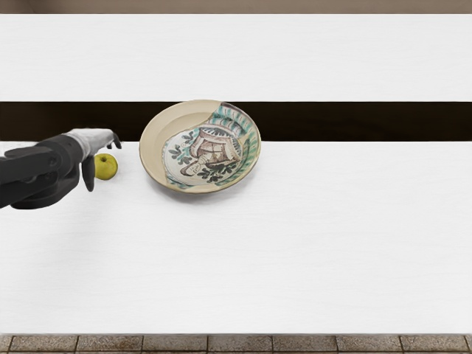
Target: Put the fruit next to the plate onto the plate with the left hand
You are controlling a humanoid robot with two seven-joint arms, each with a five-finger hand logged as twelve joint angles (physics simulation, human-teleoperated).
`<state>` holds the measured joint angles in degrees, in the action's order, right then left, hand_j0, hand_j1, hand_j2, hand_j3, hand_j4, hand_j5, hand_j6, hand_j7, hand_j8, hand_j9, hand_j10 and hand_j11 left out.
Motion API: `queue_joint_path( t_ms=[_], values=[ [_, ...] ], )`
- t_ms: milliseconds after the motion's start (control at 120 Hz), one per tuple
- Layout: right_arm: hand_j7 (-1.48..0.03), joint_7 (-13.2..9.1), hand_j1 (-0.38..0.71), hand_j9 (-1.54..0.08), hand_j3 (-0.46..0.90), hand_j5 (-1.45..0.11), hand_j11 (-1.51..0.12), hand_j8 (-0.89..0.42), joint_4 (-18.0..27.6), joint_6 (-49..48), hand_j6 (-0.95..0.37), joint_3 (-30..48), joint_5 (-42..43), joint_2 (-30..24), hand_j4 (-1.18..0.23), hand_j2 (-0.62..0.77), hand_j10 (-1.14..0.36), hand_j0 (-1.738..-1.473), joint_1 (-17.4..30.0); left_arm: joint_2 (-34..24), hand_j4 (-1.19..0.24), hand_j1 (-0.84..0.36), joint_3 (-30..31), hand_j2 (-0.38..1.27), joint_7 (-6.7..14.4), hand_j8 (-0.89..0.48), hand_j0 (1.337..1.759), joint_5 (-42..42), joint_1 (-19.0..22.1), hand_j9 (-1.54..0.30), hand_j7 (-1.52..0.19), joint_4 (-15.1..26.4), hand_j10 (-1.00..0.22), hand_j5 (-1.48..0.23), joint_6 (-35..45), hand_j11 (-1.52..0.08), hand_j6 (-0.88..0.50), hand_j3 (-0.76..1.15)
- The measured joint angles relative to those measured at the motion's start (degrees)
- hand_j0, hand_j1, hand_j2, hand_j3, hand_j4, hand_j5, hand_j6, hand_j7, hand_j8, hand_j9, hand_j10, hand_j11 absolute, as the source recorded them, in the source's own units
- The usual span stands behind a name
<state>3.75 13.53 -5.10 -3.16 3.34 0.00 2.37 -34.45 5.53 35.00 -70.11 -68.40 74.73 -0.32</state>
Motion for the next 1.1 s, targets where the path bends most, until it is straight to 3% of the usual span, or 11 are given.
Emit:
queue_joint_path(
  t_ms=[667, 917, 1100],
  values=[
    [-0.02, -0.02, -0.33, -0.02, 0.00, -0.02, -0.02, -0.01, 0.00, 0.00, -0.01, 0.00, 0.00, 0.00, -0.01, 0.00, -0.01, -1.658, 0.00, 0.00, -0.52, -0.25, -0.02, 0.10, 0.00, -0.51, 1.657, -0.53, 0.89, -0.66, -0.66, -0.02, -0.51, -0.64, 0.58, -0.66, -0.50, 0.00],
    [-0.02, -0.01, -0.33, -0.02, 0.00, -0.02, -0.02, -0.01, 0.00, 0.00, -0.01, 0.00, 0.00, 0.00, -0.01, 0.00, -0.02, -1.658, 0.00, 0.00, -0.52, -0.28, -0.02, 0.04, 0.08, -0.51, 1.649, -0.49, 1.33, -0.74, -0.74, 0.00, -0.53, -0.72, 0.38, -0.74, -0.41, 0.00],
    [-0.02, -0.01, -0.33, -0.02, 0.00, -0.02, -0.02, -0.01, 0.00, 0.00, -0.01, 0.00, 0.00, 0.00, -0.01, 0.00, -0.02, -1.658, 0.00, 0.00, -0.59, -0.30, 0.01, 0.24, 0.02, -0.54, 1.651, -0.31, 1.34, -0.85, -0.84, -0.03, -0.62, -0.81, 0.56, -0.84, -0.46, 0.00]
  ],
)
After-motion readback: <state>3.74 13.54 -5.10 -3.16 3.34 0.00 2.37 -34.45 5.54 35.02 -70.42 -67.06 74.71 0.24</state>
